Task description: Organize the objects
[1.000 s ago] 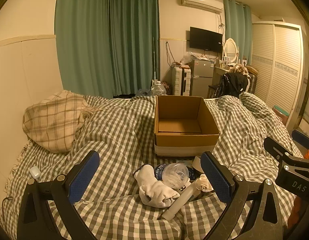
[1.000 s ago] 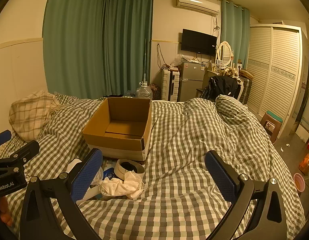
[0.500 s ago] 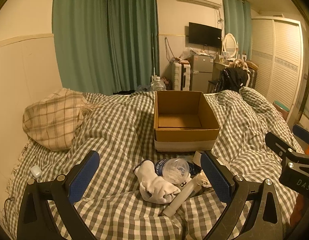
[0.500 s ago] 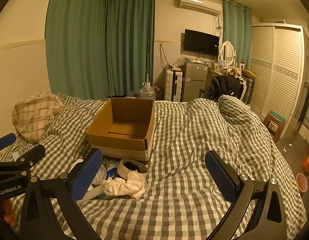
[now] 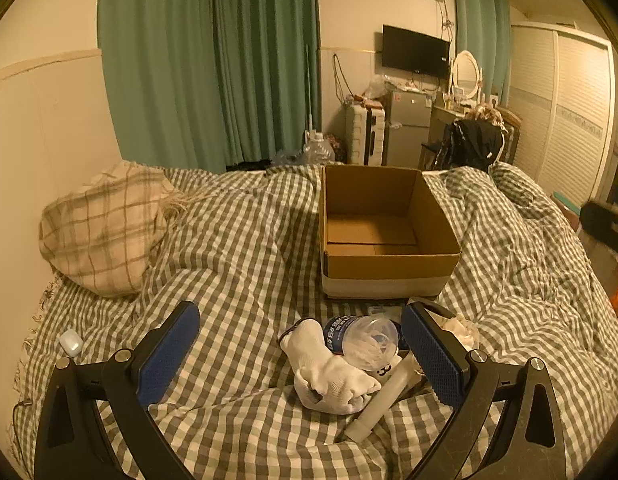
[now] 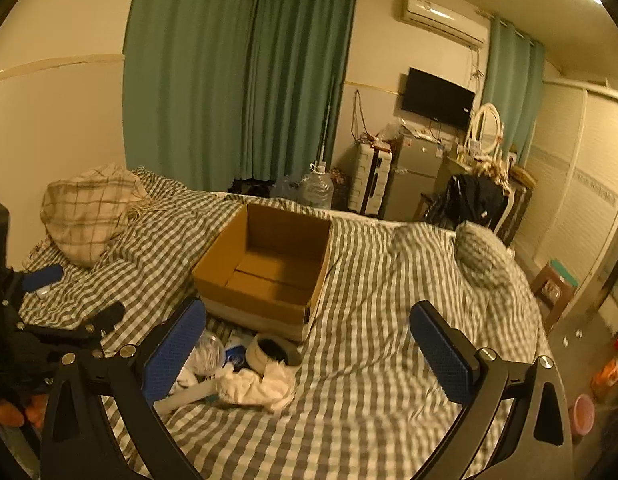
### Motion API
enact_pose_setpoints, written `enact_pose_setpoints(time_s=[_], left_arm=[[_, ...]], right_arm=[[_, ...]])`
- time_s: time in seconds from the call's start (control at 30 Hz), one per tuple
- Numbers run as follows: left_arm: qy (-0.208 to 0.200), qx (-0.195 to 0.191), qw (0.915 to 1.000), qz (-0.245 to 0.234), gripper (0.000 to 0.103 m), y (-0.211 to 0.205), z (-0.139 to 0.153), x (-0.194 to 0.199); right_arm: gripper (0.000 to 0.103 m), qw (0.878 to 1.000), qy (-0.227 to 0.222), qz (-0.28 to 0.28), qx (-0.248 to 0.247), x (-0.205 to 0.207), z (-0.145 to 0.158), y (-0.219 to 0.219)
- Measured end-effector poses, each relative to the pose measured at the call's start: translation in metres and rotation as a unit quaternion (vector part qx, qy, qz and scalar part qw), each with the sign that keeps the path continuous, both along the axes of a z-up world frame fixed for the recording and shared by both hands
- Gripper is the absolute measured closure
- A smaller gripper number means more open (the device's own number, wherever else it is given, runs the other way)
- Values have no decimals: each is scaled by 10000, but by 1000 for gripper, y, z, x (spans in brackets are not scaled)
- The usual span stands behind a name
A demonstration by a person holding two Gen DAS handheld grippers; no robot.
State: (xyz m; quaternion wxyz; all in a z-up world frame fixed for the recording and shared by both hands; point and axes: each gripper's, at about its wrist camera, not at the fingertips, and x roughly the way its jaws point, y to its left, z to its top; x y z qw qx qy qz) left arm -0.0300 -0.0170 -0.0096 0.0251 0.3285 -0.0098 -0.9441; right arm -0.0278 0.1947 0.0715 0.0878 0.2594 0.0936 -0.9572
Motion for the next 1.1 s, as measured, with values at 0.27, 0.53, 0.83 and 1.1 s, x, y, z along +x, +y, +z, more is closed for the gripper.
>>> enact_pose_setpoints(time_s=[0.27,0.53,0.83,1.1], left_arm=[[-620,69,9980,22,0,-3,-43,-22],[-1574,7,9875,-115,1,7,-111,-35],[-2108,284,9758,-506,15,18,-139,-56],[-2099,388,9743,-725,48,23,-137,-52]], right_arm=[[1,9978,-632,-181,-65,-43,-50,-1],[8,9797,-1995,-94,-191,-76,-143,-2],[40,9527,-3025,242,-169,-96,-188,-19],[95,9498,-3104,396,-39,-91,-192,-26]])
